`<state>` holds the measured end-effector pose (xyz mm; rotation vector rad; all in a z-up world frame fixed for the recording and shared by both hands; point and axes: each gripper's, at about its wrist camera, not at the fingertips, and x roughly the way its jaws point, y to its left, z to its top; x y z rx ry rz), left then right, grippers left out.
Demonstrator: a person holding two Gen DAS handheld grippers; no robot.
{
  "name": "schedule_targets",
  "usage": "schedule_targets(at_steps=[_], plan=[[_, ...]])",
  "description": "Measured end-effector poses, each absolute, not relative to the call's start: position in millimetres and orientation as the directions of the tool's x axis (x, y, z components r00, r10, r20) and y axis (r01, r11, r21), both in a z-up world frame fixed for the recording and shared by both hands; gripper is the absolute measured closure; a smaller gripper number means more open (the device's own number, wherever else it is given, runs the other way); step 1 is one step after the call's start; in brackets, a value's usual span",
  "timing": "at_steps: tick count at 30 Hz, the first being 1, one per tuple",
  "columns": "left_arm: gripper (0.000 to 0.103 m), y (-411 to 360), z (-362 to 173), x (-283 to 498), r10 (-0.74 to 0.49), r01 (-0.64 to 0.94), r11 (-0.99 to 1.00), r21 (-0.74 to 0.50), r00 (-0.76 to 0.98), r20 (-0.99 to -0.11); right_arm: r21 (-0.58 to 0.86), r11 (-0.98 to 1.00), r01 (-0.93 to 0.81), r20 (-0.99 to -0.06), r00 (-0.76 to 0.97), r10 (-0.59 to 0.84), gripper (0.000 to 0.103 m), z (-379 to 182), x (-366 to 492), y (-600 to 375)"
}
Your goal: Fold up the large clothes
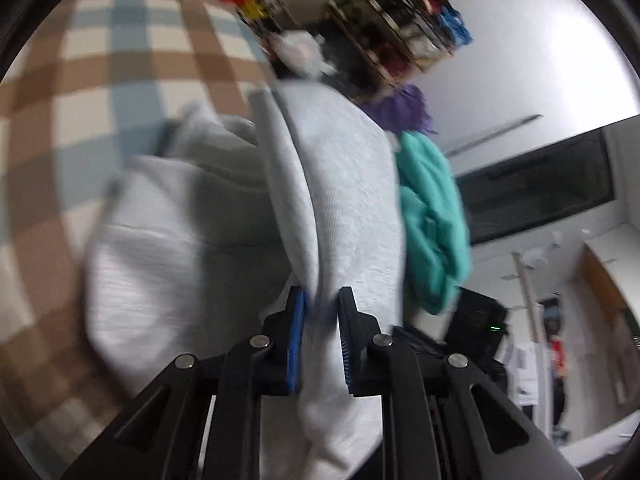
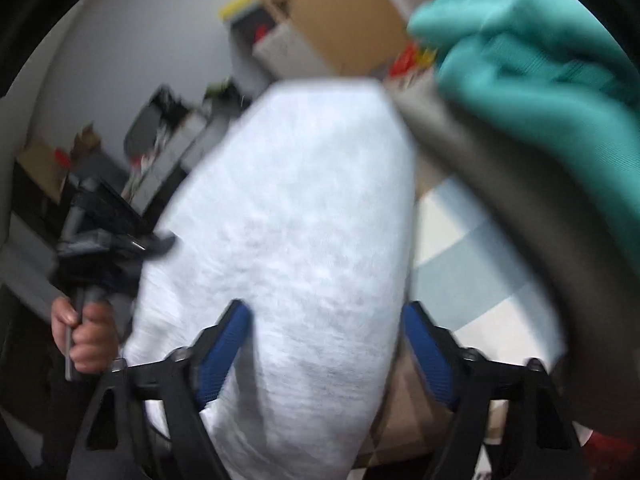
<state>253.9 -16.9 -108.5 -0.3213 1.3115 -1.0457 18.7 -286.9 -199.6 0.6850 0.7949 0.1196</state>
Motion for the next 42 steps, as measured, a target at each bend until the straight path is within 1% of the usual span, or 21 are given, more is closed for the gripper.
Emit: schedule_targets(at_steps=[2, 3, 4, 5, 8, 11, 13, 15, 17, 18, 21, 23, 26, 28, 30, 31, 33, 36, 39, 40, 42], plan=[[0.082, 2, -112, 263, -0.692, 0.446, 0.652, -0.613, 0.019, -0.721, 0.568, 0.814, 0.124, -0.640, 0.688, 0.342, 0.032, -195, 21, -286], [0.059, 11, -118, 268, -0.665, 0.419, 0.693, -0.587, 0.055, -0.745, 0.554, 0.824, 0.114, -0.649, 0.679, 0.343, 0.032, -194, 24, -283], [0.024, 18, -127, 274, -0.678, 0.363, 0.695, -0.620, 0.046, -0.734, 0.546, 0.830, 0.110, -0.655, 0.675, 0.341, 0.032, -196, 29, -281], [0.013, 23, -139, 277, -0.687, 0.313, 0.695, -0.648, 0.024, -0.726, 0.533, 0.839, 0.107, -0.667, 0.664, 0.338, 0.032, -197, 32, -280], [0.012, 20, -166, 282, -0.690, 0.260, 0.692, -0.674, -0.037, -0.723, 0.560, 0.822, 0.103, -0.666, 0.645, 0.374, 0.028, -201, 39, -278], [0.012, 5, -184, 272, -0.746, 0.225, 0.613, -0.758, -0.152, -0.648, 0.586, 0.805, 0.089, -0.659, 0.631, 0.410, 0.026, -206, 46, -277], [0.012, -5, -181, 257, -0.759, 0.248, 0.567, -0.786, -0.212, -0.615, 0.574, 0.816, 0.066, -0.664, 0.621, 0.417, 0.026, -204, 54, -273], [0.013, -2, -173, 238, -0.769, 0.298, 0.536, -0.790, -0.213, -0.603, 0.560, 0.828, 0.031, -0.670, 0.604, 0.431, 0.026, -198, 62, -268], [0.013, 14, -165, 215, -0.843, 0.271, 0.415, -0.869, -0.244, -0.479, 0.513, 0.858, -0.033, -0.689, 0.580, 0.434, 0.027, -189, 72, -258], [0.013, 21, -163, 207, -0.854, 0.262, 0.403, -0.877, -0.236, -0.463, 0.491, 0.868, -0.067, -0.699, 0.565, 0.439, 0.027, -187, 77, -253], [0.013, 43, -154, 174, -0.841, 0.301, 0.447, -0.843, -0.182, -0.510, 0.456, 0.874, -0.169, -0.729, 0.493, 0.476, 0.026, -182, 111, -225], [0.013, 65, -161, 158, -0.862, 0.231, 0.430, -0.873, -0.183, -0.473, 0.415, 0.878, -0.241, -0.755, 0.447, 0.480, 0.027, -180, 131, -204], [0.012, 112, -164, 145, -0.870, 0.149, 0.469, -0.871, -0.092, -0.484, 0.337, 0.887, -0.315, -0.813, 0.378, 0.443, 0.026, -169, 161, -171], [0.011, 154, -158, 143, -0.872, 0.106, 0.489, -0.866, 0.027, -0.489, 0.240, 0.914, -0.327, -0.842, 0.398, 0.364, 0.027, -153, 173, -153], [0.011, 185, -152, 147, -0.875, 0.071, 0.479, -0.875, 0.125, -0.469, 0.089, 0.928, -0.361, -0.835, 0.481, 0.267, 0.028, -121, 172, -127], [0.011, 200, -153, 151, -0.881, 0.031, 0.454, -0.890, 0.167, -0.444, 0.058, 0.921, -0.385, -0.821, 0.507, 0.263, 0.027, -111, 168, -116], [0.011, 206, -161, 159, -0.898, -0.016, 0.414, -0.910, 0.155, -0.412, 0.006, 0.890, -0.456, -0.797, 0.536, 0.280, 0.027, -91, 150, -79], [0.011, 195, -174, 165, -0.915, -0.080, 0.377, -0.923, 0.125, -0.384, -0.109, 0.857, -0.504, -0.796, 0.561, 0.229, 0.028, -92, 140, -21], [0.011, 192, -176, 165, -0.914, -0.060, 0.368, -0.928, 0.161, -0.373, -0.207, 0.826, -0.524, -0.833, 0.537, 0.132, 0.030, -121, 154, 32], [0.011, 195, -179, 163, -0.924, -0.086, 0.333, -0.939, 0.167, -0.343, -0.227, 0.819, -0.527, -0.844, 0.526, 0.104, 0.030, -131, 161, 40], [0.015, 215, -184, 154, -0.917, -0.144, 0.323, -0.935, 0.197, -0.347, -0.271, 0.812, -0.517, -0.862, 0.505, 0.034, 0.037, -149, 178, 56]])
